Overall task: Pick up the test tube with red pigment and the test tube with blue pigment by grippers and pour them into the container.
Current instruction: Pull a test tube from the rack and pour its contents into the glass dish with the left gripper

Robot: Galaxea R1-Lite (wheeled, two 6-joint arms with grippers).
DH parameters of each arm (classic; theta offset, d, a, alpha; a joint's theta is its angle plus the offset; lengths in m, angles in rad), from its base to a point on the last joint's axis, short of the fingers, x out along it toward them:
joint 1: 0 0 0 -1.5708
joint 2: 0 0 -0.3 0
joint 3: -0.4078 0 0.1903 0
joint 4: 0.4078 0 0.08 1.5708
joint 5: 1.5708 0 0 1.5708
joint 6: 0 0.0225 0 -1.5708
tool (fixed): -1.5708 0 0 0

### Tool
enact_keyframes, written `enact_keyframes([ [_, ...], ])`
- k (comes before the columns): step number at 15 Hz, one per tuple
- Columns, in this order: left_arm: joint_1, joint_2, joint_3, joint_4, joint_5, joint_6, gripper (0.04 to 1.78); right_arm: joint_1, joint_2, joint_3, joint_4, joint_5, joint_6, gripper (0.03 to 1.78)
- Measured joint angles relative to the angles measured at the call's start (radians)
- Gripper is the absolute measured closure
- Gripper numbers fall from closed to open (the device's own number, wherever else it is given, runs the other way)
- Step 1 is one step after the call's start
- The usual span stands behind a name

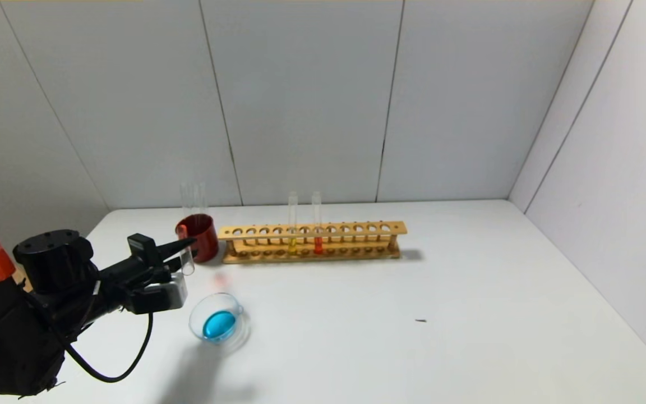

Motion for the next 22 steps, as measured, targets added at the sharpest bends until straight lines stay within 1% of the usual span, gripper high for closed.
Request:
enact_keyframes([
  [6, -0.002, 0.026, -0.020, 0.000, -0.002, 0.098, 1.51, 0.000, 0.000, 0.000, 0.000, 0.000, 0.000, 0.06],
  [22, -0.006, 0.058, -0.046, 0.000, 0.002, 0.285, 1.51, 0.000, 0.000, 0.000, 0.000, 0.000, 0.000, 0.06],
])
